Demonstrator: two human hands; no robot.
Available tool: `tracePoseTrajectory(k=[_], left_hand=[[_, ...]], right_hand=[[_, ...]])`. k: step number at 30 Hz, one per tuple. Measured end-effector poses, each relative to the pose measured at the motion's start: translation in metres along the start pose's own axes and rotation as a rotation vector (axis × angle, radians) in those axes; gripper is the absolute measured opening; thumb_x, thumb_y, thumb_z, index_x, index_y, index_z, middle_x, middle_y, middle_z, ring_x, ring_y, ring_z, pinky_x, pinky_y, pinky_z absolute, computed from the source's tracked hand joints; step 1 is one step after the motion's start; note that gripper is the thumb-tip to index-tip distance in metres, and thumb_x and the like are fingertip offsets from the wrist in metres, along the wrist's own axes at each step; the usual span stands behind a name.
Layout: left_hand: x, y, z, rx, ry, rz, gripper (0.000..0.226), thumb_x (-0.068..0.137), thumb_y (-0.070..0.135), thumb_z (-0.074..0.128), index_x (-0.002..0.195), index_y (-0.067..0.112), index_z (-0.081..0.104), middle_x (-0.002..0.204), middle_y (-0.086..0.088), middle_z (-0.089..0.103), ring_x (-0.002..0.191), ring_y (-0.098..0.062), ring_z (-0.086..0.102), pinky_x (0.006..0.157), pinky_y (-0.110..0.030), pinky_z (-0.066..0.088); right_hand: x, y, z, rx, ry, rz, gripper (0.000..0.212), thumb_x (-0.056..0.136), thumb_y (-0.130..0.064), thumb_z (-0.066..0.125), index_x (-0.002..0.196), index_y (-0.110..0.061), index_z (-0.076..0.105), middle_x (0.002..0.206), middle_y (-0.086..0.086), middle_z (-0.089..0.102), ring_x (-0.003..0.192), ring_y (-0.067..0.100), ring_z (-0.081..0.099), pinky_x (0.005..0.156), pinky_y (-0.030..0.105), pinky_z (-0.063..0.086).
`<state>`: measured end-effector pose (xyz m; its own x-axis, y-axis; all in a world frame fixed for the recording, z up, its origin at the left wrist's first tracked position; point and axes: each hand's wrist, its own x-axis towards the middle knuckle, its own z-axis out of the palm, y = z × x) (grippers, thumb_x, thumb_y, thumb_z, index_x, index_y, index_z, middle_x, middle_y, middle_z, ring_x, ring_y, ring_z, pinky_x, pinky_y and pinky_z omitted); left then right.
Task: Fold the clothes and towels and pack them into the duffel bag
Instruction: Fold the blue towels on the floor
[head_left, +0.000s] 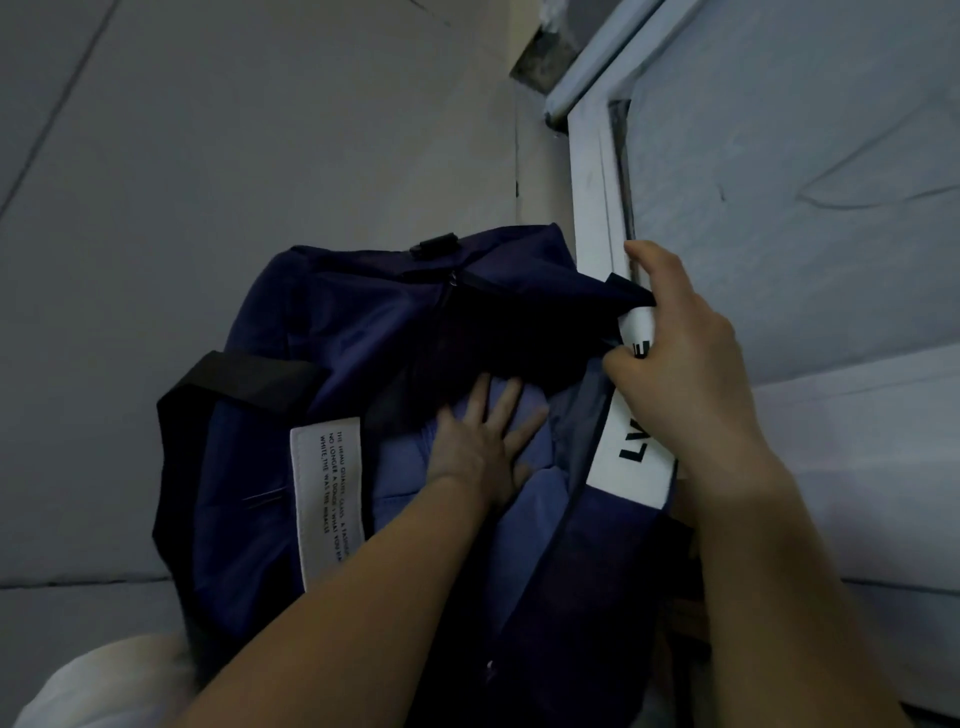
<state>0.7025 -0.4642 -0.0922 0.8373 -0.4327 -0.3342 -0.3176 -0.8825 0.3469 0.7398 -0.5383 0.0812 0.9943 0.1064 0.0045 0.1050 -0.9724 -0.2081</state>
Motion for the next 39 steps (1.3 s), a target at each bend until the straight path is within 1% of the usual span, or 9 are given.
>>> tracePoseTrajectory(k=[10, 17, 21, 25, 30, 31, 33, 35, 39], left_hand=[[-0.053, -0.011, 0.016, -0.114, 0.158, 0.014, 0.069, 0.082, 0.063, -0.016, 0.148, 0.041, -0.013, 0.157, 0.001, -0.026, 0.144, -0.036, -0.014, 0.110, -0.060, 0.005], [-0.057, -0.014, 0.013, -0.106, 0.099, -0.025, 0.070, 0.088, 0.073, 0.007, 0.148, 0.042, -0.012, 0.157, -0.002, -0.025, 0.143, -0.037, -0.006, 0.110, -0.058, 0.005], [-0.077, -0.012, 0.022, -0.151, 0.259, -0.109, 0.071, 0.088, 0.071, 0.013, 0.151, 0.038, 0.021, 0.160, -0.014, 0.008, 0.139, -0.041, 0.016, 0.110, -0.058, 0.006], [-0.074, -0.013, 0.021, -0.094, 0.028, -0.139, 0.072, 0.087, 0.074, 0.004, 0.144, 0.040, -0.025, 0.155, -0.009, -0.030, 0.143, -0.040, -0.013, 0.112, -0.056, -0.010], [-0.088, -0.018, 0.004, -0.122, 0.065, -0.079, 0.068, 0.094, 0.065, 0.017, 0.152, 0.035, 0.000, 0.160, -0.011, -0.010, 0.146, -0.039, -0.001, 0.116, -0.055, 0.004], [-0.099, -0.021, -0.001, -0.132, 0.138, -0.032, 0.062, 0.095, 0.056, 0.026, 0.151, 0.030, 0.021, 0.159, -0.015, 0.014, 0.142, -0.039, 0.023, 0.113, -0.054, 0.022], [-0.125, -0.029, -0.006, -0.161, 0.311, 0.046, 0.050, 0.085, 0.040, 0.037, 0.123, 0.019, 0.062, 0.116, -0.013, 0.065, 0.094, -0.034, 0.067, 0.073, -0.042, 0.054], [-0.152, -0.041, -0.021, -0.105, 0.355, 0.028, 0.029, 0.079, 0.035, 0.047, 0.081, 0.020, 0.071, 0.069, -0.002, 0.066, 0.053, -0.024, 0.063, 0.040, -0.028, 0.041], [-0.202, -0.063, -0.065, 0.078, 0.318, 0.007, 0.033, 0.055, 0.018, 0.085, 0.054, 0.019, 0.052, 0.049, 0.002, 0.053, 0.034, -0.022, 0.048, 0.040, -0.017, 0.011]], right_hand=[[0.002, 0.001, 0.003, -0.009, 0.009, -0.023, 0.075, 0.083, -0.004, 0.058, 0.145, -0.035, 0.030, 0.114, -0.003, 0.053, 0.091, 0.014, 0.048, 0.073, 0.024, 0.036], [-0.010, -0.002, 0.001, 0.016, 0.035, 0.002, 0.072, 0.084, -0.004, 0.057, 0.145, -0.034, 0.031, 0.105, -0.007, 0.048, 0.087, 0.013, 0.046, 0.073, 0.022, 0.033], [-0.012, -0.003, 0.004, 0.016, 0.046, 0.013, 0.072, 0.084, -0.003, 0.056, 0.145, -0.033, 0.031, 0.103, -0.006, 0.047, 0.086, 0.013, 0.045, 0.073, 0.023, 0.033], [-0.009, -0.008, 0.007, -0.029, 0.030, 0.004, 0.073, 0.083, -0.001, 0.055, 0.145, -0.031, 0.031, 0.104, -0.004, 0.048, 0.086, 0.014, 0.044, 0.074, 0.025, 0.033], [-0.027, -0.014, 0.013, -0.037, -0.040, 0.021, 0.076, 0.086, -0.016, 0.063, 0.149, -0.032, 0.022, 0.129, 0.006, 0.047, 0.104, 0.026, 0.053, 0.077, 0.032, 0.040], [-0.036, -0.014, 0.015, -0.019, -0.039, 0.033, 0.079, 0.086, -0.021, 0.066, 0.149, -0.032, 0.020, 0.134, 0.005, 0.042, 0.108, 0.026, 0.052, 0.079, 0.034, 0.043], [-0.056, -0.018, 0.020, 0.045, 0.009, 0.056, 0.085, 0.084, -0.026, 0.069, 0.151, -0.031, 0.015, 0.143, 0.004, 0.033, 0.117, 0.025, 0.048, 0.085, 0.039, 0.048], [-0.075, -0.022, 0.017, 0.108, 0.103, 0.127, 0.088, 0.085, -0.024, 0.069, 0.152, -0.027, 0.013, 0.150, 0.006, 0.028, 0.128, 0.027, 0.041, 0.096, 0.045, 0.045], [-0.104, -0.038, -0.005, 0.136, 0.267, 0.207, 0.079, 0.086, -0.022, 0.067, 0.150, -0.020, 0.022, 0.147, 0.010, 0.034, 0.129, 0.030, 0.040, 0.101, 0.046, 0.040]])
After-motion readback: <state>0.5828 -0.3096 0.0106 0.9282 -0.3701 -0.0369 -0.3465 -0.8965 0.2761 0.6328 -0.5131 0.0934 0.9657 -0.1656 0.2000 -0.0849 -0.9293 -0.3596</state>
